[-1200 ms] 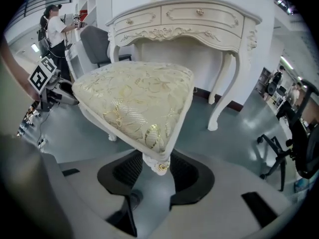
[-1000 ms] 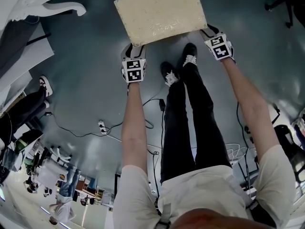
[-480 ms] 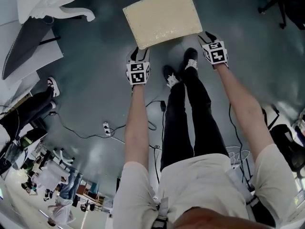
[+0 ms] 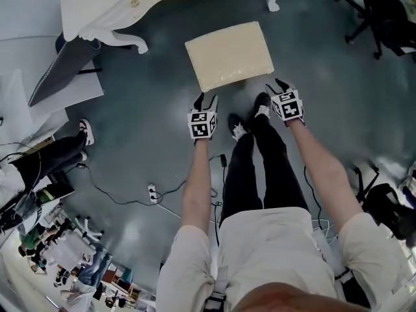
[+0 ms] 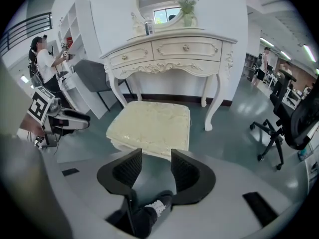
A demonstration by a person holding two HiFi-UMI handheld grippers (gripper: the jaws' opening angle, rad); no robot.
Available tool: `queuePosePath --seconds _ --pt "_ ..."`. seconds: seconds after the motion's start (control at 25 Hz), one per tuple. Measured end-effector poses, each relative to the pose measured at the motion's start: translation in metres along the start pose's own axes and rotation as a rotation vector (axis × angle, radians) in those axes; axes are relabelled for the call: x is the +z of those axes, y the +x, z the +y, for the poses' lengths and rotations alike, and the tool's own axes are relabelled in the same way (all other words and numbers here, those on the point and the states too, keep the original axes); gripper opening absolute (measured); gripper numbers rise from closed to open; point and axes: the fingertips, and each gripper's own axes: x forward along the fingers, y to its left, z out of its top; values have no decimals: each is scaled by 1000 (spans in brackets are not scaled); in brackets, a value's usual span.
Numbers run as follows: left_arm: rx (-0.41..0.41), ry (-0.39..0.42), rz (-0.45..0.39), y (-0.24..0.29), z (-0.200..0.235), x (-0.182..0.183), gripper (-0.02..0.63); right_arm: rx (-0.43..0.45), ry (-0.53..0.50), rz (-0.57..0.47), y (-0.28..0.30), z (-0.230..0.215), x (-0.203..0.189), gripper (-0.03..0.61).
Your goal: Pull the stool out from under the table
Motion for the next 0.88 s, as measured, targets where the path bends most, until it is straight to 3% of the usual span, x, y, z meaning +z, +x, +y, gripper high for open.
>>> queuePosePath --seconds 0.36,0.88 --pt "38 -133 -72 -62 -5 50 218 50 0 -3 -62 54 40 209" --pt "6 -144 -56 -154 -51 60 218 87 110 -42 -146 104 41 209"
